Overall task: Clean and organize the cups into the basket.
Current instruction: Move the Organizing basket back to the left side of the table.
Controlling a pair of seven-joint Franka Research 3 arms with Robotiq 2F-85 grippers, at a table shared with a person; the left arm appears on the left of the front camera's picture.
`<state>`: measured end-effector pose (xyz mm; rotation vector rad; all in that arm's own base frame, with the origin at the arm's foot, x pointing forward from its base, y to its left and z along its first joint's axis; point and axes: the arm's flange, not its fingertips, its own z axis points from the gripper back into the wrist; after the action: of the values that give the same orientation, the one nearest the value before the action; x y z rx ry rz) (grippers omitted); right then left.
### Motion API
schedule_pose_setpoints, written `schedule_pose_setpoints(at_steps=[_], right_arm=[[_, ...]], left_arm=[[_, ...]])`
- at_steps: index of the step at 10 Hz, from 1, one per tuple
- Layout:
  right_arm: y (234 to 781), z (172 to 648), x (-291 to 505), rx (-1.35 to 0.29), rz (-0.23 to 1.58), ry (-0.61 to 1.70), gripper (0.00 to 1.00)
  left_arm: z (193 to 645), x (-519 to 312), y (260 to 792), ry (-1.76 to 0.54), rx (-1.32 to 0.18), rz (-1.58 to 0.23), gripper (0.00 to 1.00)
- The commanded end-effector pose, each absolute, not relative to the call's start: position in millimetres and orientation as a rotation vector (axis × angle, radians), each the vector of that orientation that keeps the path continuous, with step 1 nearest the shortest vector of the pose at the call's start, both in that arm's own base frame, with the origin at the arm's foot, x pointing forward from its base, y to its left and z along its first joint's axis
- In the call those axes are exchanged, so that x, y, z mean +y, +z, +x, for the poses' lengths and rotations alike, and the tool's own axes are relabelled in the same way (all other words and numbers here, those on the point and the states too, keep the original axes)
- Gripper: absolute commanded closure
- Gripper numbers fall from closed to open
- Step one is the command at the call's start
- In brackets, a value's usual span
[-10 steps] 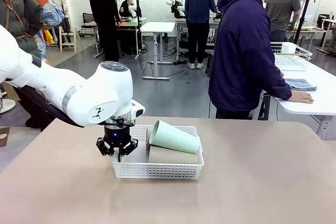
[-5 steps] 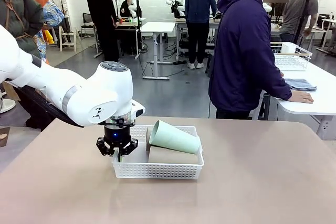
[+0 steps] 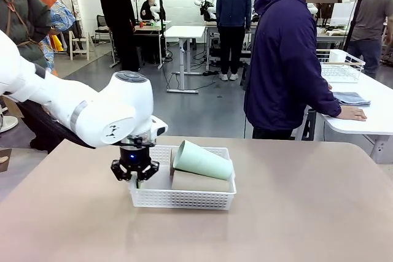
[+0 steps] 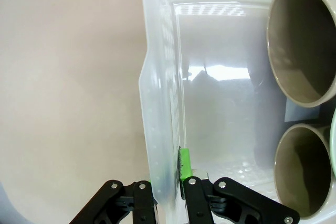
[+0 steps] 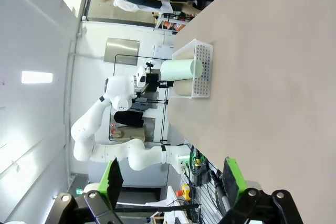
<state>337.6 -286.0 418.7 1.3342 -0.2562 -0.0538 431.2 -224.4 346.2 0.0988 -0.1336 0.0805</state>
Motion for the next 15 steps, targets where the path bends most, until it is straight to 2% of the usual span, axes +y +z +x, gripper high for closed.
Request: schedule_pose_setpoints(at_steps=[1, 2, 3, 4, 9, 12, 13, 14, 15], right_arm=[[419.2, 337.3, -284.0, -0.252, 1.328, -0.069, 0.0], [419.2, 337.3, -284.0, -0.252, 1.328, -0.069, 0.0], [419.2, 337.3, -284.0, -0.252, 1.328, -0.069, 0.0], [419.2, 337.3, -284.0, -0.252, 1.328, -0.069, 0.0], [419.2, 337.3, -284.0, -0.252, 1.328, -0.069, 0.0], [419.2, 337.3, -284.0, -0.252, 1.328, -0.069, 0.0], [419.2, 337.3, -284.0, -0.252, 1.328, -0.069, 0.0], [419.2, 337.3, -284.0, -0.252, 1.328, -0.069, 0.0], [419.2, 337.3, -284.0, -0.252, 1.328, -0.069, 0.0]], left_arm=[[429.7, -129.0, 364.1, 0.078, -0.133, 0.015, 0.94], [427.1, -85.7, 371.9, 0.097, -0.151, -0.014, 0.94], [423.8, -42.9, 376.2, 0.068, -0.28, 0.091, 0.94], [424.6, -11.4, 375.3, 0.052, -0.286, 0.093, 0.94], [442.6, 81.4, 353.7, 0.075, -0.234, 0.201, 0.94], [449.0, 103.5, 346.6, 0.115, -0.202, 0.186, 0.94], [449.6, 107.0, 345.7, 0.104, -0.204, 0.171, 0.91], [449.5, 105.9, 345.7, 0.094, -0.205, 0.159, 0.35], [449.5, 103.0, 346.3, 0.092, -0.204, 0.165, 0.32]])
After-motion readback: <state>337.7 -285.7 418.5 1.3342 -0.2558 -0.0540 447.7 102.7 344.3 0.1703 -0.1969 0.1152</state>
